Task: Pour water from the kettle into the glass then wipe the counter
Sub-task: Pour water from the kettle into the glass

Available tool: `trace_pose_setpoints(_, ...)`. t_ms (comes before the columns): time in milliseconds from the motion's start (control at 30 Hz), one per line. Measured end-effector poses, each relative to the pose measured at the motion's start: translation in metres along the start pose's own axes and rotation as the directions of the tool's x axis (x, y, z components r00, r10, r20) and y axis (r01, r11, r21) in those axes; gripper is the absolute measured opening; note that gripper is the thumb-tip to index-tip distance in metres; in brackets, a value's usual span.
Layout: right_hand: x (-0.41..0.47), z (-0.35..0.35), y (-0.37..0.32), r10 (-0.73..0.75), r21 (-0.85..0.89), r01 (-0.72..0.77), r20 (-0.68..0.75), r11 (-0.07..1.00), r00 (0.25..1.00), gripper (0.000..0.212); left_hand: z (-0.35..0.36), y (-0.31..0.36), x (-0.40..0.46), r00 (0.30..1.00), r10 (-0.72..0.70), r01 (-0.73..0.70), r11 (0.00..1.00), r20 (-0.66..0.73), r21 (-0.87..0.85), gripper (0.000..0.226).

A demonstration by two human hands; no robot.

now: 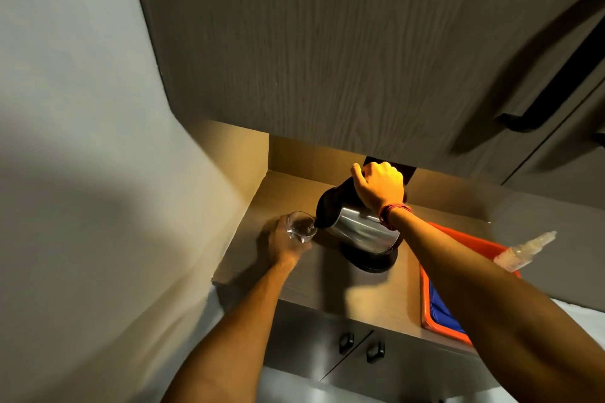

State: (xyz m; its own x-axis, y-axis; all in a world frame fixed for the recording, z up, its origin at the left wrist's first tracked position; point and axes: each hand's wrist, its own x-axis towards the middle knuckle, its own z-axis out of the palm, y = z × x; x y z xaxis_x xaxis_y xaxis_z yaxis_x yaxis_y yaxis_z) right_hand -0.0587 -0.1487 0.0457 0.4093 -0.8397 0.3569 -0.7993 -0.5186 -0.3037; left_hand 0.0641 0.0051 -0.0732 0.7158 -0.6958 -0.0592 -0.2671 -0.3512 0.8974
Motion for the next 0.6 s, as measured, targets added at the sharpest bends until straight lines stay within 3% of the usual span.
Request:
trace_pose_setpoints(100,0.004,-0.001,-0.01,-0.039,-0.033,0.04,0.022,0.999,0.999,0.058,-0.006,0.001,0.001,0.995,-0.077,0.083,0.992,0.063,-0.1,0.069)
trace_pose_setpoints(333,0.005,-0.001,-0.029,-0.188,-0.161,0.193,0.048,0.968,0.981,0.055,-0.01,-0.008,0.0,0.993,-0.048,0.071,0.974,0.111,-0.214,0.071)
trace_pose_setpoints(600,0.002,-0.008,-0.036,-0.233,-0.232,0.238,0.048,0.943,0.971,0.054,-0.007,-0.009,-0.001,0.99,-0.008,0.05,0.956,0.142,-0.291,0.071)
